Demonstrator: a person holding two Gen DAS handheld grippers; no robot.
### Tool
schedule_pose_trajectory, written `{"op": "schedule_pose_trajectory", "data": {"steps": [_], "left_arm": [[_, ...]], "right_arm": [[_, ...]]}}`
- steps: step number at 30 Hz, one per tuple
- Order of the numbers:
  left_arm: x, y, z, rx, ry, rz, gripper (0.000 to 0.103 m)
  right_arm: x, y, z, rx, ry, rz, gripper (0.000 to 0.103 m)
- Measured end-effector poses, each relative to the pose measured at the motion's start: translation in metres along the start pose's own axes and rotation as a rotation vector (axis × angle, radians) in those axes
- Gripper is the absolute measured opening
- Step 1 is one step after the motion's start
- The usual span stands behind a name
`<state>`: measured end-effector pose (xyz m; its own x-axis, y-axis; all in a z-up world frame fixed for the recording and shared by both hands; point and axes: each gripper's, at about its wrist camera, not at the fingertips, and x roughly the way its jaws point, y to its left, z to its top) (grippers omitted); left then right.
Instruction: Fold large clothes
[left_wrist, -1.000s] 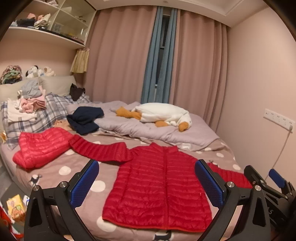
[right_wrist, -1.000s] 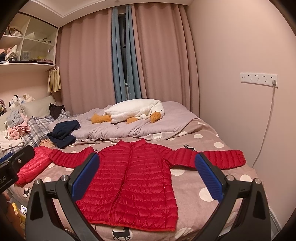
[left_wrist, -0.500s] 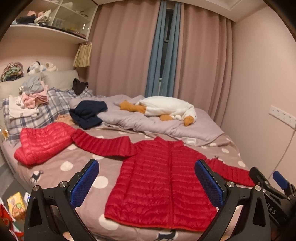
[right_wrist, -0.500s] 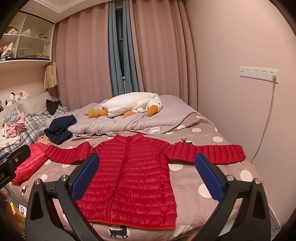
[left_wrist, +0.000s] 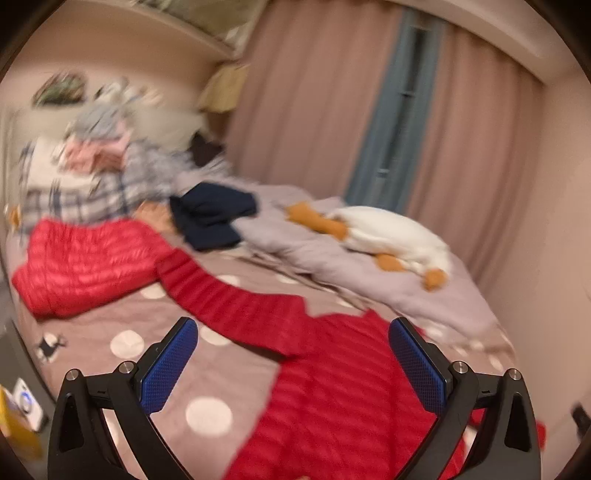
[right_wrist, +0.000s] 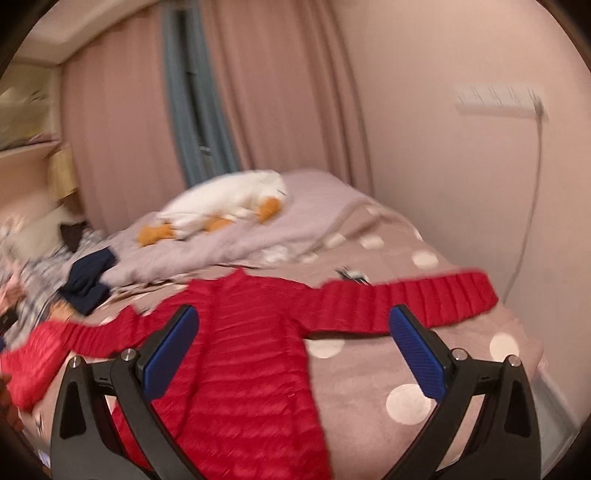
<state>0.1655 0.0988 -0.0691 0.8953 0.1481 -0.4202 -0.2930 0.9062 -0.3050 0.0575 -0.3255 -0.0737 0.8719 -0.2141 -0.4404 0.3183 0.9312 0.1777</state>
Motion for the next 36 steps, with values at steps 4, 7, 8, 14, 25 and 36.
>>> {"op": "schedule_pose_trajectory", "data": {"steps": [4,7,8,14,25,36], "left_arm": [[0.080,0.057,0.006,-0.142,0.033,0.021,0.102],[0.137,0.102,-0.004,-0.282,0.124,-0.041,0.102],[0.154,0.115,-0.008,-0.321,0.145,-0.037,0.102],[0.237,0.165,-0.037,-0.464,0.331,0.055,0.099],[0.312,0.172,-0.045,-0.533,0.429,-0.107,0.054],[0.246,0.146,-0.033,-0.334,0.265,0.294,0.009]], "right_arm": [[0.075,-0.071,0.017,0.159,0.037,-0.125,0.103],[0.119,-0.112,0.019,0.264,0.071,-0.223,0.103],[0.137,-0.130,0.017,0.315,0.089,-0.242,0.103],[0.184,-0.198,-0.016,0.568,0.157,-0.344,0.103],[0.181,-0.228,-0.021,0.640,0.122,-0.392,0.102],[0.202,-0.233,-0.030,0.623,0.158,-0.329,0.101]]}}
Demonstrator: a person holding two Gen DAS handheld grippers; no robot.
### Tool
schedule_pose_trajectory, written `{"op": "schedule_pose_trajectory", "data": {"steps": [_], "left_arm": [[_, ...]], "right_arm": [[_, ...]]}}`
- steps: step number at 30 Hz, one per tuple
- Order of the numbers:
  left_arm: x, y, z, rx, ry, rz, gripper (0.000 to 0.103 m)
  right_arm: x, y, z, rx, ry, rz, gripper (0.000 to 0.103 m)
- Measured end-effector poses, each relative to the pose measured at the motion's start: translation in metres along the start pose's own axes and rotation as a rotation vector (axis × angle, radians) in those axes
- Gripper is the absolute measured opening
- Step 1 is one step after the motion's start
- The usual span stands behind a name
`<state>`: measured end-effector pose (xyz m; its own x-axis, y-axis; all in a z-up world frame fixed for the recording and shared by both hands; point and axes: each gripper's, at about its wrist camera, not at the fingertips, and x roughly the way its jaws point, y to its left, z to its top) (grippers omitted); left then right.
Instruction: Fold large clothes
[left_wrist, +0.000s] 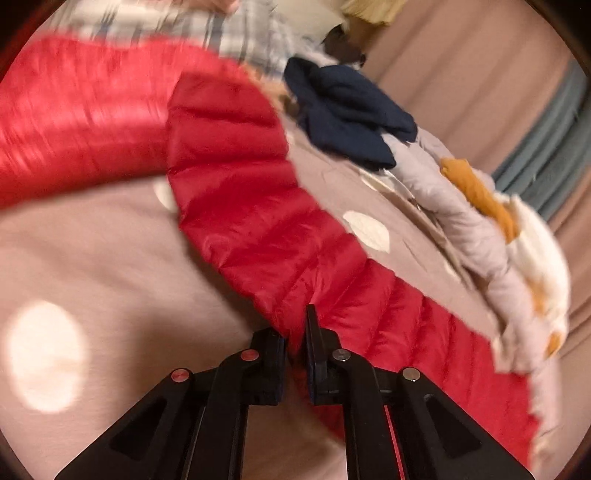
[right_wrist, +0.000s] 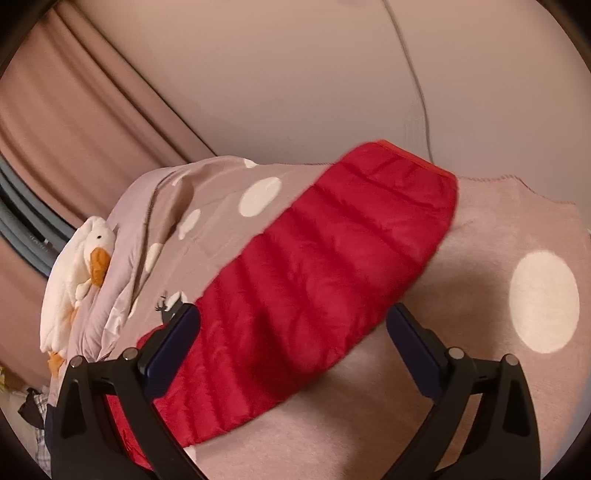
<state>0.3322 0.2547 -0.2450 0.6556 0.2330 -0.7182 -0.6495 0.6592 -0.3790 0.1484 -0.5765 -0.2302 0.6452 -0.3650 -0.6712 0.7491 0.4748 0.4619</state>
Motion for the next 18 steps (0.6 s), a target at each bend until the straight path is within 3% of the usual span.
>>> {"op": "schedule_pose_trajectory", "data": {"steps": [2,5,10,14,18], "left_arm": [[-0.013,0.008,-0.002,-0.009,-0.001,-0.002,0.009],[-0.041,0.027,-0.019,-0.100,-0.025,-0.051,0.009],[-0.064,0.026,-0.034,0.015,-0.081,0.044,0.009],[-0.051,0.049,-0.038,-0.134,-0.007,0.000,0.009],[-0.035,0.049,-0.041,-0.132,0.047,0.026,0.009]], "right_arm": [[0.001,-0.010,-0.002,0.042,0.015,0.002,0.101],[0.000,-0.029,-0.001,0.123,0.046,0.062,0.101],[-0.001,-0.053,-0.004,0.199,0.071,0.125,0.101],[-0.001,-0.051,-0.002,0.184,0.070,0.189,0.102],[0.003,-0.056,-0.003,0.226,0.053,0.228,0.101]]}}
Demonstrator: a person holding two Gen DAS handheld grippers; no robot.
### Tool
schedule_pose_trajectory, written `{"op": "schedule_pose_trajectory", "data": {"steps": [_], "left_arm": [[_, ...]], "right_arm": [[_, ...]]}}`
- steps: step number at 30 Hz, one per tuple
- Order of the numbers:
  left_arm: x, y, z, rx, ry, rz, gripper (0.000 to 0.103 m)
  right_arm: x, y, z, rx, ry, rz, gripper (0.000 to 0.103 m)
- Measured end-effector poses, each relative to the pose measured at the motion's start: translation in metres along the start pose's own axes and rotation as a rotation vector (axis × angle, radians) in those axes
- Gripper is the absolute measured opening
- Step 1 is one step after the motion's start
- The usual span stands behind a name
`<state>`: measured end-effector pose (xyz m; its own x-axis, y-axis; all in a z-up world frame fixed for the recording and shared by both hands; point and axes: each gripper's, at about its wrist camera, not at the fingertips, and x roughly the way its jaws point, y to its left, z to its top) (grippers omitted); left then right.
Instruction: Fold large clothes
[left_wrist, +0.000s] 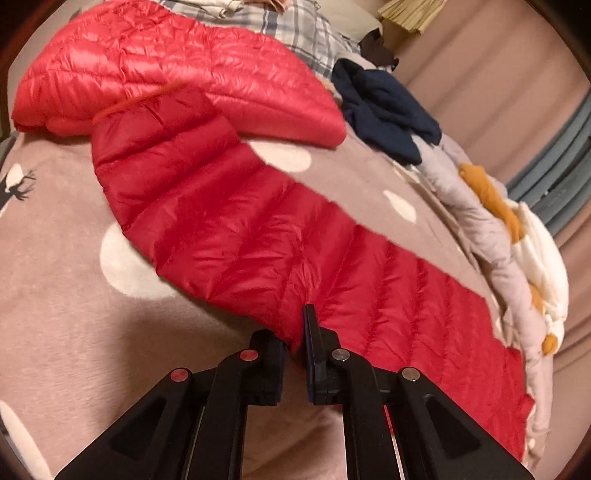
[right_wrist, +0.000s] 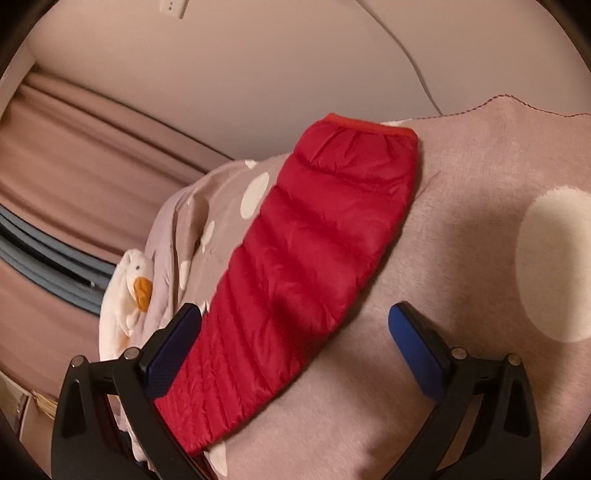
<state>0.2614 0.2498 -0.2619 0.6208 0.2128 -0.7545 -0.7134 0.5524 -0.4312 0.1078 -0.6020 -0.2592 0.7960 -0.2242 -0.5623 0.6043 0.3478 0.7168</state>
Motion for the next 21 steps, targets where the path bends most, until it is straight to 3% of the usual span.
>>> {"op": "schedule_pose_trajectory", "data": {"steps": [1,4,5,6,8,13,21], "left_arm": [[0.001,-0.001,0.000,-0.003,0.007,0.008,0.009],[-0.001,-0.003,0.001,-0.021,-0.004,0.000,0.009],[0.000,-0.006,0.002,-0.005,-0.008,0.010,0.009],[-0.001,-0.008,0.001,0.015,-0.009,0.022,0.009],[0.000,-0.010,-0.001,0.047,-0.016,0.047,0.009],[-0.003,-0.013,-0.002,0.066,-0.031,0.067,0.009],[-0.020,-0.016,0.002,0.078,-0.071,0.052,0.009]], "right_arm": [[0.000,0.000,0.001,0.001,-0.010,0.024,0.099],[0.005,-0.001,0.004,0.021,-0.008,0.080,0.081],[0.007,-0.003,0.004,0.032,-0.008,0.078,0.067],[0.009,-0.006,0.003,0.041,-0.007,0.066,0.046],[0.017,-0.010,0.002,0.042,0.010,-0.020,0.015],[0.009,0.001,0.000,0.015,-0.031,0.011,0.009],[-0.028,0.104,-0.037,-0.283,-0.084,0.076,0.009]]}}
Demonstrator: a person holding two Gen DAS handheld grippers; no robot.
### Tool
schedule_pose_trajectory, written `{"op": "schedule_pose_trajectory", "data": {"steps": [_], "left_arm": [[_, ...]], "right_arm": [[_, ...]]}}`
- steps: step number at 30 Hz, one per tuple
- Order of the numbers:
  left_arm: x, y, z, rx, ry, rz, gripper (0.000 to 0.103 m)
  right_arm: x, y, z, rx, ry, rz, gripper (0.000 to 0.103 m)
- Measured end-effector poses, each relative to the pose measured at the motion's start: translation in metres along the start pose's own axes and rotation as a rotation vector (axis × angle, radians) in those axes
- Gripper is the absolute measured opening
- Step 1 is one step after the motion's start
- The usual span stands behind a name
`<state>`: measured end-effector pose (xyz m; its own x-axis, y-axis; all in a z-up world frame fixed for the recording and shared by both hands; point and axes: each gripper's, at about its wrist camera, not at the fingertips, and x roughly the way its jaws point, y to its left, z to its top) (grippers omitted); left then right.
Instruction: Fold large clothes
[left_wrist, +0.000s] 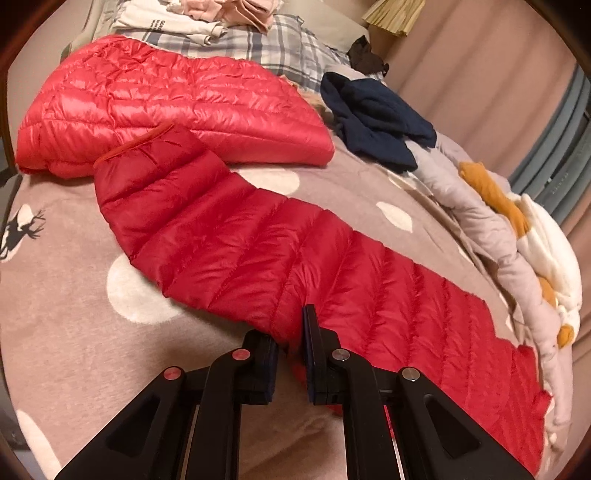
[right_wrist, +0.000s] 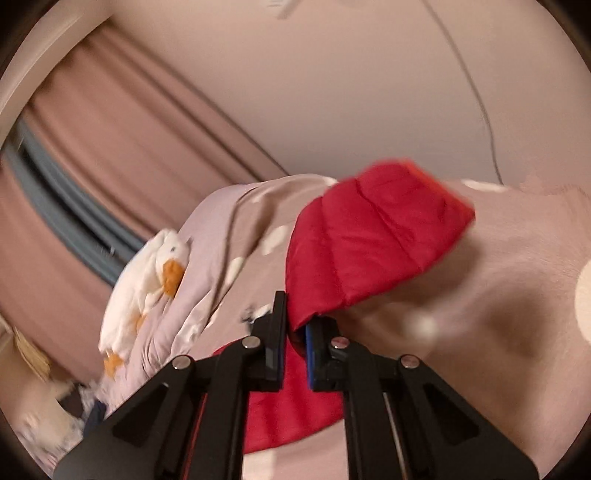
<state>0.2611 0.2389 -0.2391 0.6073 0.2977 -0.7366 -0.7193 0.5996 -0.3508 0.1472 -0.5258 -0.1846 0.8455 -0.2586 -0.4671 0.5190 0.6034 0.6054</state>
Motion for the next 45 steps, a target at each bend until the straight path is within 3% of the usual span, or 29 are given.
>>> {"op": "schedule_pose_trajectory", "data": {"steps": [4,6,11,13,15,16,22,26,29,31,34,37,39,41,42,45], "left_arm": [[-0.012,0.001,0.001,-0.005,-0.031,-0.016,0.009],[-0.016,-0.002,0.001,0.005,-0.049,-0.012,0.009],[-0.012,-0.014,-0.002,0.079,-0.059,0.047,0.009],[-0.011,-0.014,-0.001,0.084,-0.058,0.045,0.009],[-0.009,-0.011,0.002,0.068,-0.047,0.027,0.009],[-0.009,-0.008,0.003,0.057,-0.043,0.017,0.009],[-0.006,-0.005,0.003,0.036,-0.013,0.008,0.009],[-0.006,-0.009,0.002,0.054,-0.019,0.026,0.009],[-0.003,-0.010,0.002,0.056,-0.006,0.032,0.009],[-0.001,-0.010,0.002,0.056,-0.003,0.038,0.009],[0.001,-0.011,0.002,0.053,0.004,0.038,0.009],[-0.001,-0.011,0.002,0.058,0.000,0.040,0.009],[-0.002,-0.009,0.002,0.058,-0.007,0.031,0.009],[-0.002,-0.008,0.002,0.059,-0.002,0.026,0.009],[-0.002,-0.007,0.003,0.057,-0.001,0.021,0.009],[-0.001,-0.007,0.004,0.060,0.007,0.027,0.009]], "right_arm": [[-0.012,0.073,-0.027,-0.197,-0.018,0.036,0.009],[-0.018,0.113,-0.048,-0.293,-0.007,0.099,0.009],[-0.016,0.204,-0.128,-0.563,0.191,0.321,0.013],[-0.010,0.219,-0.151,-0.616,0.262,0.344,0.024],[-0.007,0.223,-0.162,-0.648,0.305,0.353,0.061],[-0.007,0.221,-0.161,-0.652,0.291,0.349,0.064],[-0.004,0.187,-0.112,-0.484,0.206,0.291,0.064],[0.019,0.166,-0.091,-0.357,0.167,0.169,0.065],[0.052,0.151,-0.084,-0.337,0.227,0.050,0.057],[0.075,0.142,-0.093,-0.313,0.314,0.069,0.052],[0.089,0.162,-0.128,-0.413,0.442,0.123,0.047],[0.091,0.201,-0.177,-0.683,0.482,0.094,0.047],[0.093,0.211,-0.186,-0.684,0.503,0.135,0.046],[0.092,0.213,-0.178,-0.635,0.492,0.170,0.046],[0.087,0.212,-0.168,-0.612,0.441,0.170,0.047],[0.081,0.200,-0.146,-0.590,0.323,0.103,0.051]]}}
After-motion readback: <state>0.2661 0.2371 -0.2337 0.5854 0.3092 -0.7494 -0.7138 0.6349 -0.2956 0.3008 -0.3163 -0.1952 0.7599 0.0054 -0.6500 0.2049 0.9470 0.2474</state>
